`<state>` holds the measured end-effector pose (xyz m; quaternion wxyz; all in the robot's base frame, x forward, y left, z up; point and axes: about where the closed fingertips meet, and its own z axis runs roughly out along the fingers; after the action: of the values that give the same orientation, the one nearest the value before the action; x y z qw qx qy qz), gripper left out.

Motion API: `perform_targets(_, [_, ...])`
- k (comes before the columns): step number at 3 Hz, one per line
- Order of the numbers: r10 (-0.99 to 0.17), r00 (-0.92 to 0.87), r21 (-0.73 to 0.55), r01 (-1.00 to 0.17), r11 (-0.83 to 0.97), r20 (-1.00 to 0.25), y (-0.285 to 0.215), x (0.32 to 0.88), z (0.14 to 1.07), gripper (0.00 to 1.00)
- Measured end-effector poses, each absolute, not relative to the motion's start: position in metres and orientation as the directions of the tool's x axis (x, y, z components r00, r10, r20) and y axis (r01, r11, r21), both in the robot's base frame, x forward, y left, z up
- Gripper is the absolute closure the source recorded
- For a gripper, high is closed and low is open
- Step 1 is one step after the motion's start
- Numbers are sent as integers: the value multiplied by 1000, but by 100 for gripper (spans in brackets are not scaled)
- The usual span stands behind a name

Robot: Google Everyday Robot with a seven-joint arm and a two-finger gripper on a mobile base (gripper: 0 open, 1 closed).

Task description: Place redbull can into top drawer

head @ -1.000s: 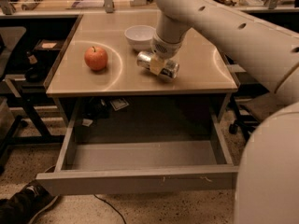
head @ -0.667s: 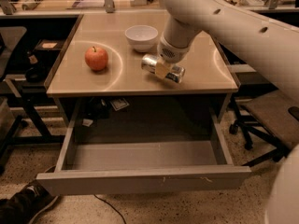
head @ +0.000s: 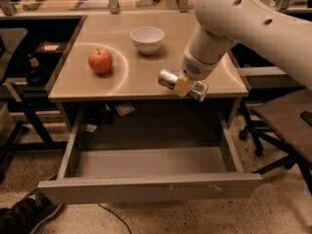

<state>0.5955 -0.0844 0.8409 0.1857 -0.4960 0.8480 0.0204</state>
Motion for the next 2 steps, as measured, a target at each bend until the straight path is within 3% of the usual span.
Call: perform_targets(2, [-797,-529,-50,-823,565,-293,-91,516,827,100])
